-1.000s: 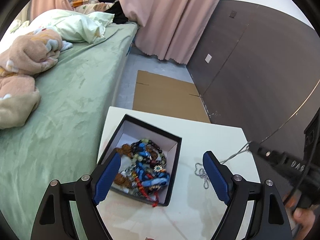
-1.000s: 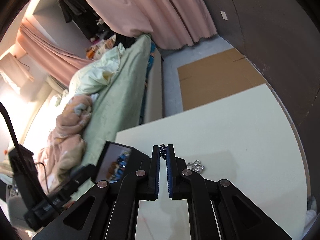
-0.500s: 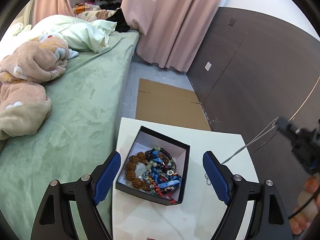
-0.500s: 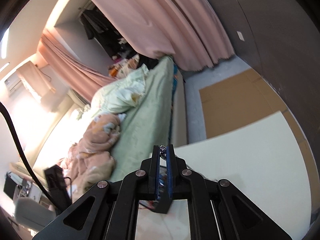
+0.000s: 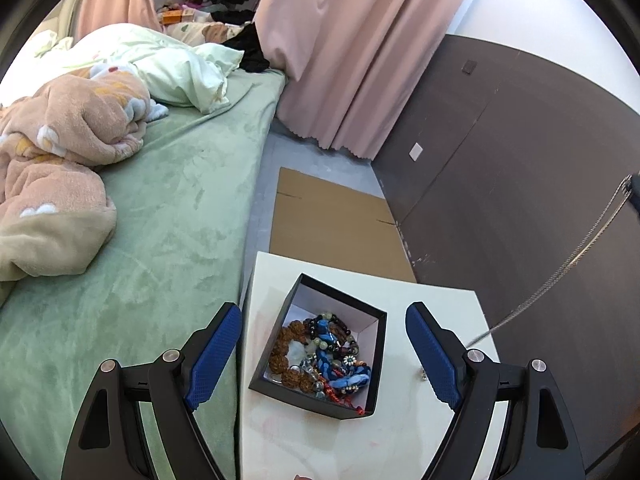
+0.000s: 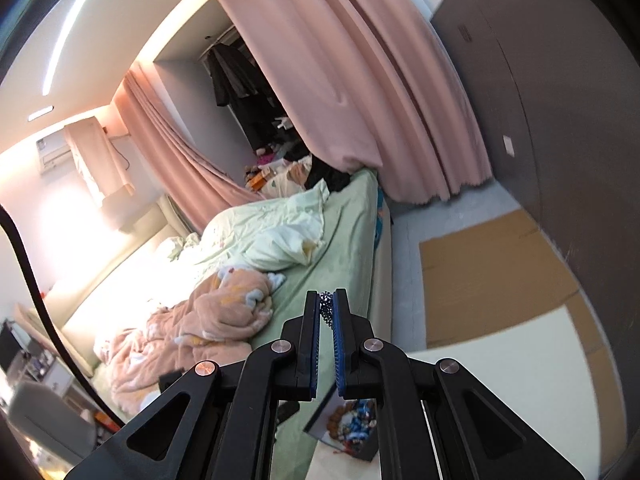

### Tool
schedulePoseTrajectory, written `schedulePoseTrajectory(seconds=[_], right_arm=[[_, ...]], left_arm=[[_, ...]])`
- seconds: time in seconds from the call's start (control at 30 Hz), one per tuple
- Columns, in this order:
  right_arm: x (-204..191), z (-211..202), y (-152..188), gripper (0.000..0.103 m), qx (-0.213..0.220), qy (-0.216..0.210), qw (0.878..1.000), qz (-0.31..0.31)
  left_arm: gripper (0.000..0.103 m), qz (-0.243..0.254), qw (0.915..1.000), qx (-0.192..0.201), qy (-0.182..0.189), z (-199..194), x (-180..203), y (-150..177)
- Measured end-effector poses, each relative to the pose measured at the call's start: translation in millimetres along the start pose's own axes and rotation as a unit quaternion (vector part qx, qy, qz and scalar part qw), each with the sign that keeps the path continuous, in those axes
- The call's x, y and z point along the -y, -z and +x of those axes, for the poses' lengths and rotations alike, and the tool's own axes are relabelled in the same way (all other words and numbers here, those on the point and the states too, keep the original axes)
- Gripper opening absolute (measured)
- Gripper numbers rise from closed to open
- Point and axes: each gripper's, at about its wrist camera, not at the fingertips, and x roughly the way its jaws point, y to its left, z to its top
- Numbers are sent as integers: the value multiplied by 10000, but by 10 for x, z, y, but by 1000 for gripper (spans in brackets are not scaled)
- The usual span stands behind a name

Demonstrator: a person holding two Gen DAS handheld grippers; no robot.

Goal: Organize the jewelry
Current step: 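Carry the silver chain pendant to the box with the right gripper and release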

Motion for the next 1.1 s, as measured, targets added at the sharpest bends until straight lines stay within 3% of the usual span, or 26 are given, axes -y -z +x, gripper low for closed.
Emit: schedulePoseTrajectory(seconds=[0.2,0.4,0.7,1.1], right_arm=[[-354,-180,-318,8,322,60,9989,-344],[-743,-175,-500,8,362,-91,9974,-622],[-1025,245,-351,8,98,-164,9964,-824],[-989,756,-117,8,-313,-174,9971,-668]], left_arm=[[85,-195,9997,123,128,-91,-89,-60],[85,-451,9984,287,193,-210,-235,-125],[86,-813,9957,355,254,-304,-466,-196],[86,-1002,9941,368,194,-319,-590,-237]])
